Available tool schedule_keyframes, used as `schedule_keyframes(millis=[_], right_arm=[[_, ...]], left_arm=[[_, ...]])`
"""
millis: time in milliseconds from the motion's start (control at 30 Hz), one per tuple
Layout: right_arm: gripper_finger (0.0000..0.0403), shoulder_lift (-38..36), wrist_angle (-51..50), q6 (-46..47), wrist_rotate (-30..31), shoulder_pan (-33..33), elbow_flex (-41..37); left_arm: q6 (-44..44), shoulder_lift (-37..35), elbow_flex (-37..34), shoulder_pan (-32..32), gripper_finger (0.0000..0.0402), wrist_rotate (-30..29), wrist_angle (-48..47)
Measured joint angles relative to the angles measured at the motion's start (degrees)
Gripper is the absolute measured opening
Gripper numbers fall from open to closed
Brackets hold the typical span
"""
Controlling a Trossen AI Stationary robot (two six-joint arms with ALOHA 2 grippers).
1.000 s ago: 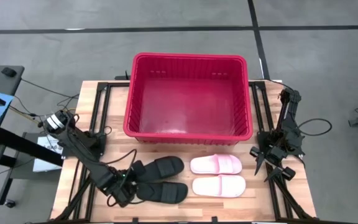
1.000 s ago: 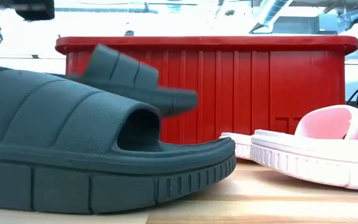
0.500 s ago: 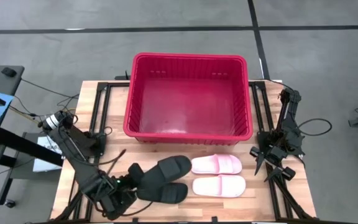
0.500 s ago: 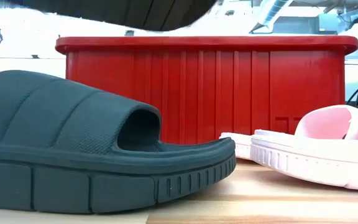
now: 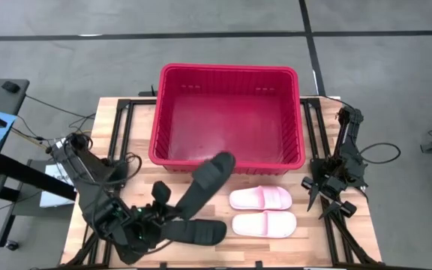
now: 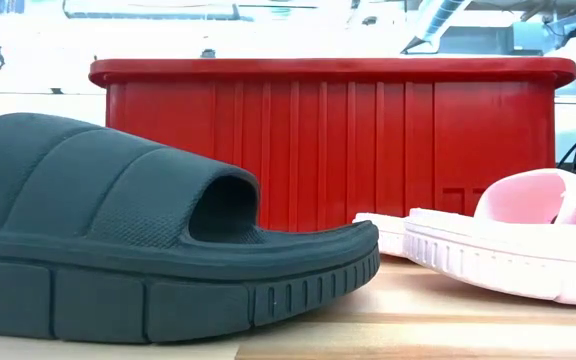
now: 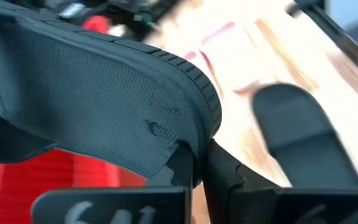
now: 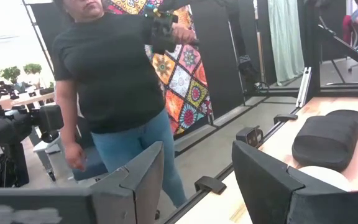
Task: Pick and place slides into bin
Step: Put the black slipper into the red bin
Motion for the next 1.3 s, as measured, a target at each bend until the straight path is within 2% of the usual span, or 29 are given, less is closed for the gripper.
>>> schedule_keyframes(millis=[267, 433, 667, 933, 1133, 1300], right_arm=[[0.0182, -0.01, 0.0, 0.0, 0.0, 0.0, -0.02], [0.0182, 0.0, 0.02, 0.0, 0.0, -0.01, -0.01], [0.0182, -0.02, 0.0, 0.0, 0.0, 0.0, -0.01], [0.0182, 0.0, 0.02, 0.0, 0.0, 0.0, -0.01], [0.0182, -0.02, 0.02, 0.0, 0.0, -0.02, 0.0], [0.0182, -0.01, 0.01, -0.01, 0.0, 0.0, -0.01]], left_arm=[[-0.19, -0.04, 7.91, 5.61, 0.0, -5.67, -1.14], [-0.02, -0.09, 11.65, 10.32, 0.0, -5.96, -5.38], [0.55, -0.04, 12.94, 19.83, 0.0, -5.85, -10.64], [1.39, -0.02, 12.92, 33.94, 0.0, 0.38, -13.43], [3.17, -0.02, 12.91, 43.14, 0.0, 7.95, -20.52], [9.12, 0.48, 12.83, 49.06, 0.0, 14.88, -22.53]])
